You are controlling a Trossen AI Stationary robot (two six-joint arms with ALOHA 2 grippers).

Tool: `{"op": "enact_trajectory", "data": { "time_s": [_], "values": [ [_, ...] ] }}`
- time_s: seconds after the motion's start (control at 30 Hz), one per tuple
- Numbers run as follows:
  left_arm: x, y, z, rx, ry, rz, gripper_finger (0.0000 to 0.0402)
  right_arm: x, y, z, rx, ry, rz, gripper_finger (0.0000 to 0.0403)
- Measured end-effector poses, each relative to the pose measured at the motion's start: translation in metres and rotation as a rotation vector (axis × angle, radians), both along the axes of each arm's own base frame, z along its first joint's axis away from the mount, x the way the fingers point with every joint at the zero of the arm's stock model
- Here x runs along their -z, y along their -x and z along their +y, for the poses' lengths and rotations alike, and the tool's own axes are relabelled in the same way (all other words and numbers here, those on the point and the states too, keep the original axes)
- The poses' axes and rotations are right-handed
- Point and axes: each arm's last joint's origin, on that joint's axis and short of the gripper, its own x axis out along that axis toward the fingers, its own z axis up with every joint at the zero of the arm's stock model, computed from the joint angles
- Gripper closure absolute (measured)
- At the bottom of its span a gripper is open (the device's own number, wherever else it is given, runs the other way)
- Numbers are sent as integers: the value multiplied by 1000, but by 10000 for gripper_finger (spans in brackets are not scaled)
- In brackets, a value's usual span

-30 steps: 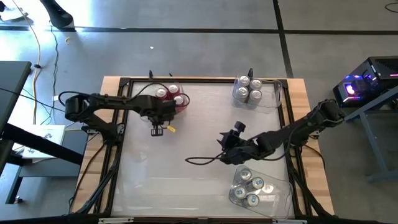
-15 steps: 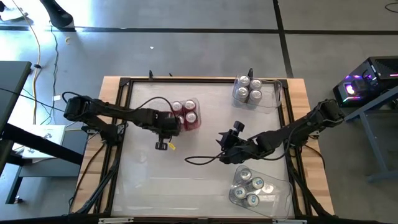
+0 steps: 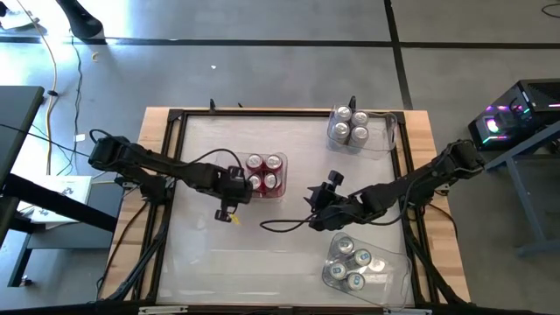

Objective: Sort soda cans
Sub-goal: Move the top left transparent bin to the top middle of the table

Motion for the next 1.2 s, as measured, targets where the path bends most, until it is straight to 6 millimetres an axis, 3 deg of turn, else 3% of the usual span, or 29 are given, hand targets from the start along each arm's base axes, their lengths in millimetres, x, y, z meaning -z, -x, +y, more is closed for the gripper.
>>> {"op": "enact_trajectory", "data": {
  "time_s": [0.27,0.43,0.6,0.73,0.9,1.03,1.2],
  "values": [
    [0,2,1,-78,38,9,248,0,-1,-2,-4,-10,5,263],
    [-2,9,-4,-202,55,33,218,0,-10,-26,28,-45,16,267],
    [-15,19,-18,-283,9,-50,233,-6,-25,-68,6,-55,-10,276],
    [-30,30,-31,-369,-6,-177,254,-7,-33,-112,50,-107,-50,277],
    [-40,43,-51,-603,132,-274,283,-3,-41,-158,136,-170,-144,277],
    [-17,51,-67,-699,141,-265,316,19,-53,-181,124,-246,-156,277],
    [22,64,-64,-841,18,-321,365,46,-57,-203,172,-320,-124,277]
  ]
}}
